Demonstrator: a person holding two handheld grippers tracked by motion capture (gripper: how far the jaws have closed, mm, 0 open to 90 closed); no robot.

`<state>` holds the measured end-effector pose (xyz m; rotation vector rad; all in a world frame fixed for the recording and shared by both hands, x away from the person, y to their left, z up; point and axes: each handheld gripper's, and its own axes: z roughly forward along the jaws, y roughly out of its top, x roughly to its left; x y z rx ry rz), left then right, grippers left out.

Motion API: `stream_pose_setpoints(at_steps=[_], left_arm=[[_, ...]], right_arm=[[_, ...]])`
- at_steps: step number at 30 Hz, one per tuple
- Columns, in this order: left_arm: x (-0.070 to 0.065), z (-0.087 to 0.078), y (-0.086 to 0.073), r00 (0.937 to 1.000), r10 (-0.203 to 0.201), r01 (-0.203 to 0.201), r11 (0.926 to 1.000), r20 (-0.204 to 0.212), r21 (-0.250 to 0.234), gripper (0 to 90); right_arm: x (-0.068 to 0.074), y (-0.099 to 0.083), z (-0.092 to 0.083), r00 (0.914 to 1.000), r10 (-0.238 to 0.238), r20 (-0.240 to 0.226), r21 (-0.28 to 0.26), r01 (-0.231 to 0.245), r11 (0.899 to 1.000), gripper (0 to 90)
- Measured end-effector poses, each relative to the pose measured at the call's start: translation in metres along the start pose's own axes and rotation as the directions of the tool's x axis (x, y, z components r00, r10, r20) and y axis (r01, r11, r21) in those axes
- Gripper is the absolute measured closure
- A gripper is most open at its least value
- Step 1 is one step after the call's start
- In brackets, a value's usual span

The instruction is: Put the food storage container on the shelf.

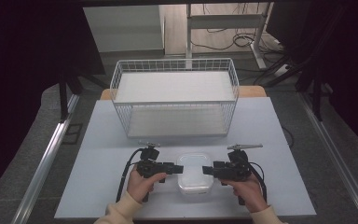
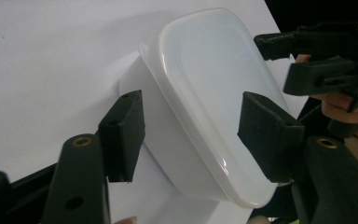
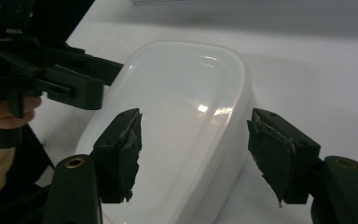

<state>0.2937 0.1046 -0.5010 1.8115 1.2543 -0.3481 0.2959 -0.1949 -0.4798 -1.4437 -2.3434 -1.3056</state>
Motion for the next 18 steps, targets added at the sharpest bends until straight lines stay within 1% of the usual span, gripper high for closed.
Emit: stream_pose_setpoints(at_steps=[5,6,7,9,11,12,13,14,16,17,18], left_arm=[[0.0015,0.0022,-0.0008,0.9999,-0.01,0.01,0.9999,0.006,0.004,44.6],[0.0056,0.0047,-0.0029,0.9976,-0.044,0.044,0.999,0.053,0.007,46.2],[0.0074,0.0065,-0.0039,0.9971,-0.052,0.051,0.9986,0.056,0.014,47.0],[0.0071,0.0076,-0.005,0.9959,-0.055,0.054,0.9985,0.072,0.011,48.5],[0.0057,0.0073,-0.0052,0.9964,-0.051,0.051,0.9987,0.067,0.004,52.1],[0.0045,0.0066,-0.0055,0.9967,-0.052,0.052,0.9986,0.063,-0.001,52.1],[0.0032,0.0048,-0.0063,0.9971,-0.05,0.051,0.9986,0.057,-0.014,55.6],[0.0028,0.0039,-0.0065,0.9973,-0.05,0.051,0.9985,0.053,-0.019,57.7],[0.0014,0.0018,-0.0072,0.998,-0.045,0.046,0.9984,0.045,-0.031,62.2],[0.0007,0.0005,-0.0076,0.9982,-0.043,0.044,0.9985,0.043,-0.033,63.0],[0.0007,-0.0004,-0.0078,0.9983,-0.041,0.042,0.9986,0.043,-0.033,63.4]], right_arm=[[-0.002,-0.0018,0.0021,0.9998,0.018,-0.002,0.008,-0.018,1.0,34.9],[-0.0028,-0.0023,0.0028,0.9996,0.026,-0.01,0.015,-0.026,1.0,35.5],[-0.0031,-0.0026,0.0031,0.9996,0.027,-0.01,0.019,-0.027,0.999,35.8],[-0.0033,-0.003,0.0041,0.9992,0.035,-0.017,0.026,-0.034,0.999,37.0],[-0.0032,-0.0031,0.0045,0.9989,0.039,-0.026,0.031,-0.038,0.999,38.5],[-0.0031,-0.0033,0.0049,0.9986,0.041,-0.032,0.033,-0.04,0.999,40.1],[-0.0026,-0.0038,0.0048,0.9994,0.034,-0.004,0.033,-0.034,0.999,48.9],[-0.0026,-0.0041,0.004,0.9993,0.036,0.009,0.033,-0.037,0.999,52.1],[-0.0038,-0.0044,0.0014,0.9982,0.06,0.004,0.03,-0.06,0.998,56.4],[-0.0042,-0.0047,0.0,0.9976,0.07,-0.004,0.026,-0.069,0.997,59.0],[-0.0048,-0.0052,-0.0029,0.996,0.087,-0.022,0.017,-0.087,0.996,61.5]])
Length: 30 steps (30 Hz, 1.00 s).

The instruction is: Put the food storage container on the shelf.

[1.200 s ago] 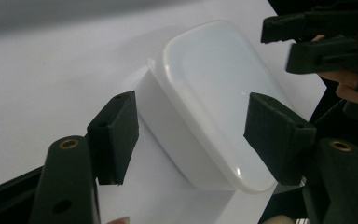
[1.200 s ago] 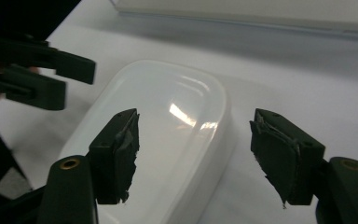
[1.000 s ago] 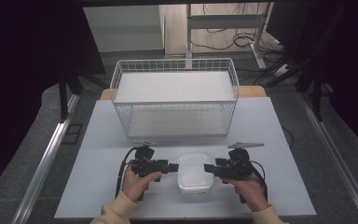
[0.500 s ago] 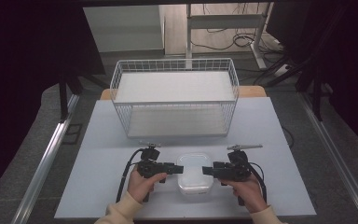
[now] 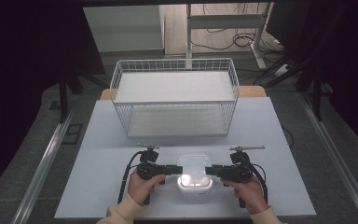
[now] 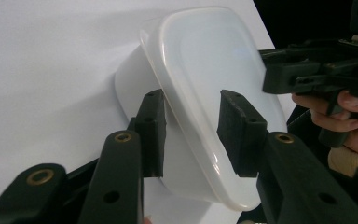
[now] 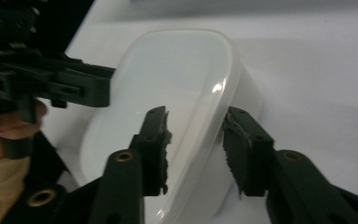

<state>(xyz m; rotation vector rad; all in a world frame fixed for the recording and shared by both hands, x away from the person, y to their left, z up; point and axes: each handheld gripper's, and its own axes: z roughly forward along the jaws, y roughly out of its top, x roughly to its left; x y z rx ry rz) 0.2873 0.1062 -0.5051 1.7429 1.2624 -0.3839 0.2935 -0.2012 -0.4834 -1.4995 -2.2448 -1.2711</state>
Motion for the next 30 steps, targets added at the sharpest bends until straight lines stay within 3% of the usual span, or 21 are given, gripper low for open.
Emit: stream_pose_setpoints(at_steps=[5,11,15,23,30], left_arm=[[-0.003,-0.009,0.0,0.9998,-0.013,0.014,0.9992,0.014,-0.037,70.3],[-0.009,-0.019,-0.004,0.9996,0.025,-0.024,0.9977,0.009,-0.063,76.8],[-0.011,-0.023,-0.004,0.9989,0.046,-0.046,0.9956,-0.006,-0.082,78.5],[-0.015,-0.028,-0.004,0.9964,0.083,-0.084,0.9922,-0.021,-0.092,78.6],[-0.022,-0.037,-0.002,0.9905,0.131,-0.135,0.9856,-0.042,-0.102,78.9]], right_arm=[[0.002,0.0,-0.008,0.9993,0.009,-0.035,-0.028,-0.01,1.0,69.3],[0.006,-0.001,-0.011,0.9995,-0.001,-0.031,-0.052,0.0,0.999,74.6],[0.01,-0.001,-0.016,0.9974,-0.026,-0.067,-0.072,0.021,0.997,79.1],[0.014,-0.001,-0.018,0.9962,-0.056,-0.067,-0.087,0.05,0.995,79.3],[0.02,0.0,-0.021,0.9932,-0.086,-0.078,-0.118,0.076,0.99,79.3]])
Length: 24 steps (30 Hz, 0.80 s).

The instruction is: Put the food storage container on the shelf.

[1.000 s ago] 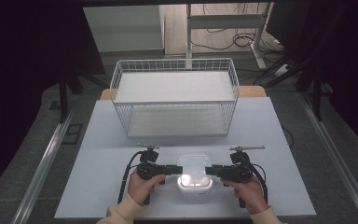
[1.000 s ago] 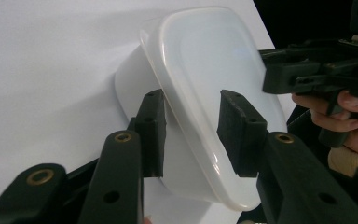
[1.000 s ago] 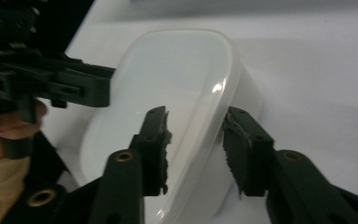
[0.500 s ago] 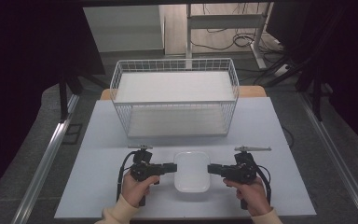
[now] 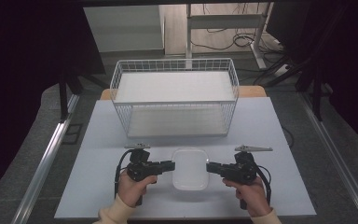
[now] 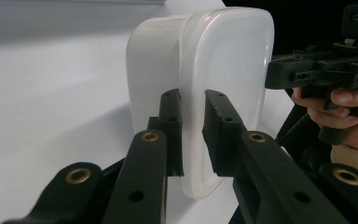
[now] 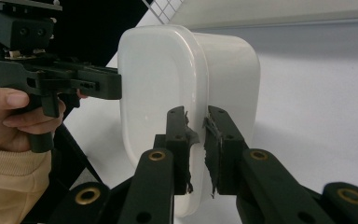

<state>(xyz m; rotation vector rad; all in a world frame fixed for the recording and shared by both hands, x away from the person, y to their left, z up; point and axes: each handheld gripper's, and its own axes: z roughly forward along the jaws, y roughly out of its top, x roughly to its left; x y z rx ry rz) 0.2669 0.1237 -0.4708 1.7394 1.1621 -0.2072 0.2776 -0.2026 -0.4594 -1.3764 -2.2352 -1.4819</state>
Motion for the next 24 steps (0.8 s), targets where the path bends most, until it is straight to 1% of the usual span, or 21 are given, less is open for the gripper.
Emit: stream_pose_setpoints(at_steps=[7,13,17,23,24], left_arm=[[-0.003,-0.004,0.002,0.9999,0.015,-0.015,0.9998,-0.005,-0.01,79.0],[-0.006,-0.006,0.004,0.9996,0.027,-0.027,0.9995,-0.01,-0.015,79.1],[-0.01,-0.011,0.01,0.998,0.056,-0.056,0.9983,-0.031,-0.016,79.1],[-0.012,-0.018,0.017,0.9971,0.07,-0.071,0.9972,-0.031,-0.026,79.3],[-0.012,-0.022,0.021,0.9963,0.078,-0.079,0.9966,-0.036,-0.026,79.3]], right_arm=[[0.003,0.002,-0.002,0.9998,-0.018,-0.003,-0.018,0.018,1.0,79.3],[0.005,0.003,-0.003,0.9996,-0.029,-0.005,-0.021,0.029,0.999,79.3],[0.008,0.007,-0.003,0.9992,-0.039,-0.005,-0.036,0.039,0.999,79.3],[0.015,0.017,-0.004,0.9979,-0.064,-0.009,-0.053,0.063,0.997,79.3],[0.016,0.019,-0.004,0.9979,-0.064,-0.012,-0.057,0.063,0.996,79.3]])
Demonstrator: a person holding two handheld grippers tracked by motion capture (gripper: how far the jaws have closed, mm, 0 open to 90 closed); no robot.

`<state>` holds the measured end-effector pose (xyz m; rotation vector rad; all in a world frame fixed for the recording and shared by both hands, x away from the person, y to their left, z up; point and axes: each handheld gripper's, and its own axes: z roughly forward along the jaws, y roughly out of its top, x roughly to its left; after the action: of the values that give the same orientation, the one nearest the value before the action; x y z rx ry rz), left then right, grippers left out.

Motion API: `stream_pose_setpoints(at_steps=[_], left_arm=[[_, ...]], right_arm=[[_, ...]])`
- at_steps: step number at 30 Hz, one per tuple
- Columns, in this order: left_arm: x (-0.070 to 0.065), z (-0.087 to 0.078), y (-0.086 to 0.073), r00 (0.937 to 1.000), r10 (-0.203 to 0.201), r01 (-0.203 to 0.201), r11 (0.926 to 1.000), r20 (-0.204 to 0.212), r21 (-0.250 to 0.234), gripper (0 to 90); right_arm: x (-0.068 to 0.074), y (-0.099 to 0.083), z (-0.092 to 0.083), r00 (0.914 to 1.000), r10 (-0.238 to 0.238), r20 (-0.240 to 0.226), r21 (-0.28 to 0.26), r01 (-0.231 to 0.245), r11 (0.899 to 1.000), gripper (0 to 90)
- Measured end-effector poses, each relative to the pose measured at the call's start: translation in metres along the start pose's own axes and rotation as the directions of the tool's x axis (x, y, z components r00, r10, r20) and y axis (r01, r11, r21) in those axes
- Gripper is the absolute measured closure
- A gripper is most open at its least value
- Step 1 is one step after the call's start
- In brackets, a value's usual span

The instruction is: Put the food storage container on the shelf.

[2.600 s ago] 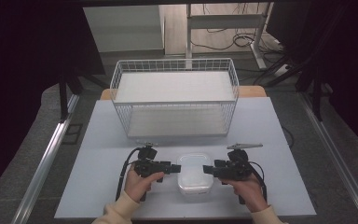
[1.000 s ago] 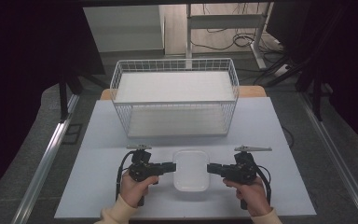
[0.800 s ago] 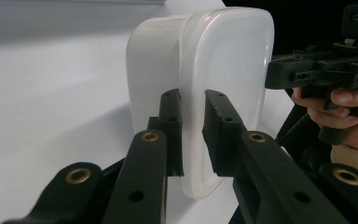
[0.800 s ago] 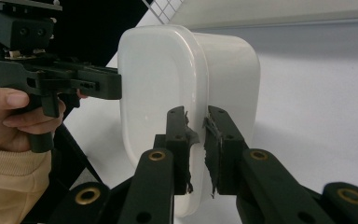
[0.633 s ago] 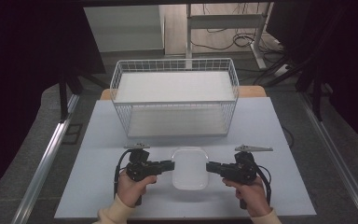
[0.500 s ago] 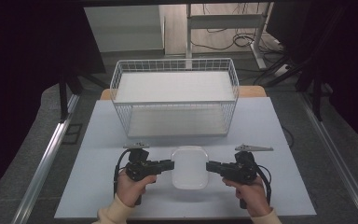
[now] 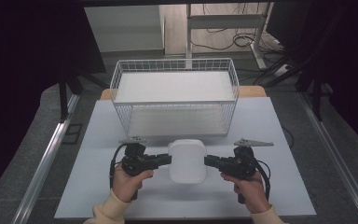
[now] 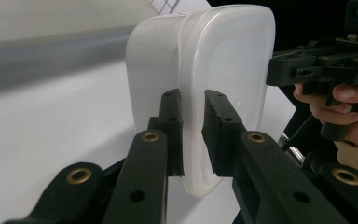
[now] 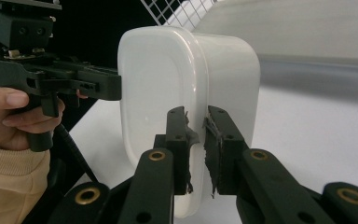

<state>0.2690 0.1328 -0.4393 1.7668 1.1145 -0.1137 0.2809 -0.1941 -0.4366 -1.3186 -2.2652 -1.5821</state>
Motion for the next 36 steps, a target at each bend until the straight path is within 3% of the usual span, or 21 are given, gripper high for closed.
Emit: stream_pose_setpoints(at_steps=[11,16,29,36], left_arm=[[-0.006,-0.021,0.031,0.9992,0.035,-0.036,0.9991,-0.02,-0.024,79.5],[-0.012,-0.031,0.044,0.9964,0.072,-0.074,0.9964,-0.045,-0.042,79.5],[-0.015,-0.045,0.071,0.9939,0.094,-0.098,0.9931,-0.057,-0.065,79.5],[-0.015,-0.048,0.087,0.9937,0.095,-0.099,0.9923,-0.059,-0.074,79.4]], right_arm=[[0.011,0.03,0.001,0.9992,-0.037,-0.015,-0.039,0.036,0.999,79.3],[0.018,0.044,0.0,0.9983,-0.056,-0.016,-0.056,0.055,0.997,79.3],[0.033,0.079,-0.002,0.9925,-0.122,0.009,-0.07,0.122,0.99,79.2],[0.035,0.092,-0.003,0.9916,-0.128,0.018,-0.08,0.129,0.988,79.2]])
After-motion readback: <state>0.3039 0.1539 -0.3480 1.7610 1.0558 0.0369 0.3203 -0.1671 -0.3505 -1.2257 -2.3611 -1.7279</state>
